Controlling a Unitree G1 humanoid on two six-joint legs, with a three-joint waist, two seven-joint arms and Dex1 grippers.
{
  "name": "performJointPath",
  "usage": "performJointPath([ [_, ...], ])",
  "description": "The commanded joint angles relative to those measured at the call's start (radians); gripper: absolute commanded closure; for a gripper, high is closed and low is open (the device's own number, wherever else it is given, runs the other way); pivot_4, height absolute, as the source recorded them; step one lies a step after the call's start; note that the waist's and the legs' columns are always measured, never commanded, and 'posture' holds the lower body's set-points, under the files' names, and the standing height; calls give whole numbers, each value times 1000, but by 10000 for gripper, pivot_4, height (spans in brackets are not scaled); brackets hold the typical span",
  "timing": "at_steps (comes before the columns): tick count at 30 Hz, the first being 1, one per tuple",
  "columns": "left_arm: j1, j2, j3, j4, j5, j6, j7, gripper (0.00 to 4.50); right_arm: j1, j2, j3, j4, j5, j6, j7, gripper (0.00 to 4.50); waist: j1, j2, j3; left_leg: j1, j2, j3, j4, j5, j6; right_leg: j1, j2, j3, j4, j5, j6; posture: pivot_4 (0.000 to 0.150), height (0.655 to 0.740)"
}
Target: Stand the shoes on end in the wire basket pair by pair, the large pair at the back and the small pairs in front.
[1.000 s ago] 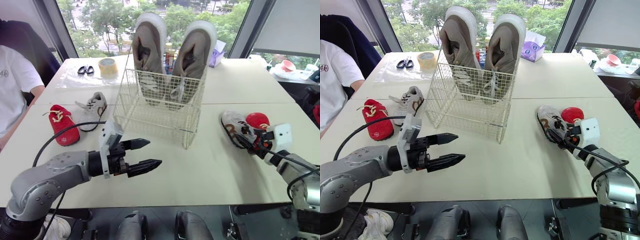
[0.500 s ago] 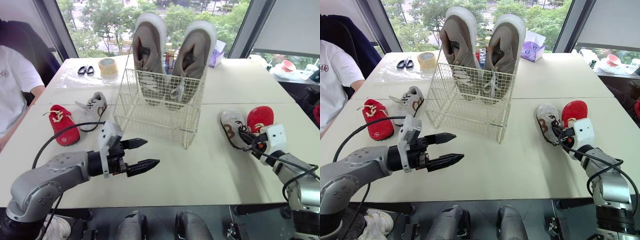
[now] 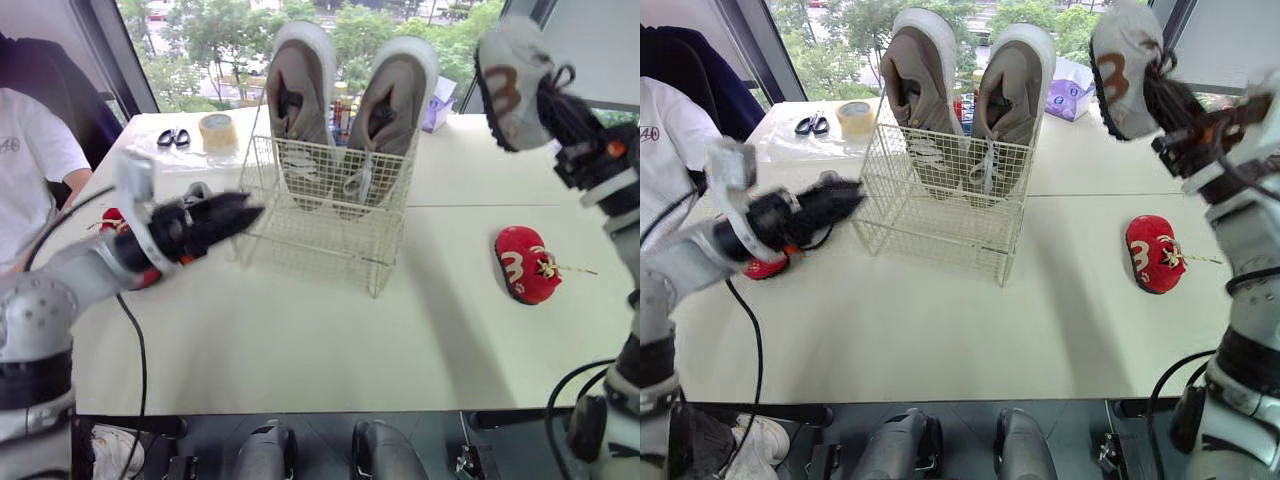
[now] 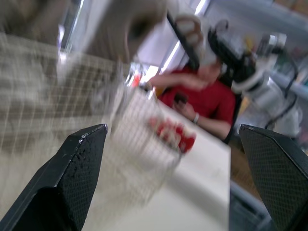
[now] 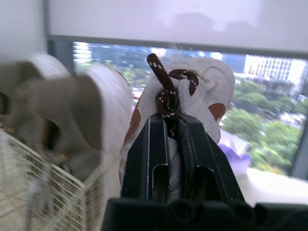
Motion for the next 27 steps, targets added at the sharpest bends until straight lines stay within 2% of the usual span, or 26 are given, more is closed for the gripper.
performJointPath([
  [1,-179,27,58,171,-37,13,-15,0,-182,-139,88,-69,52,-12,174,44374,-1,-1,0,0,0,0,0,0,0,0,0,0,0,0,1,1500,7400],
  [5,-325,44,22,313,12,60,-83,0,-303,-207,222,-39,-21,-96,335,44374,-5,-5,-2,2,1,0,-4,0,0,1,2,0,-1,1,5,1500,7400],
  [9,-479,47,-45,431,100,97,-192,0,-367,-189,337,-12,-98,-210,477,44374,-4,-7,-1,1,0,3,-2,0,0,0,1,0,-1,1,5,1500,7400],
  [18,-644,31,-152,522,249,170,-401,0,-382,-73,427,12,-177,-330,571,44374,-3,-9,1,0,0,3,-1,2,-4,0,-1,0,0,1,6,1500,7400],
  [23,-691,22,-254,558,363,154,-576,0,-372,-44,441,21,-213,-377,602,44374,-3,-9,1,0,0,3,-1,2,-4,0,-1,0,0,1,6,1500,7400],
  [27,-730,6,-257,633,412,161,-649,18930,-366,-37,440,18,-236,-398,617,45000,-4,-9,1,0,0,3,-1,2,-4,0,-1,0,0,1,6,1500,7400],
])
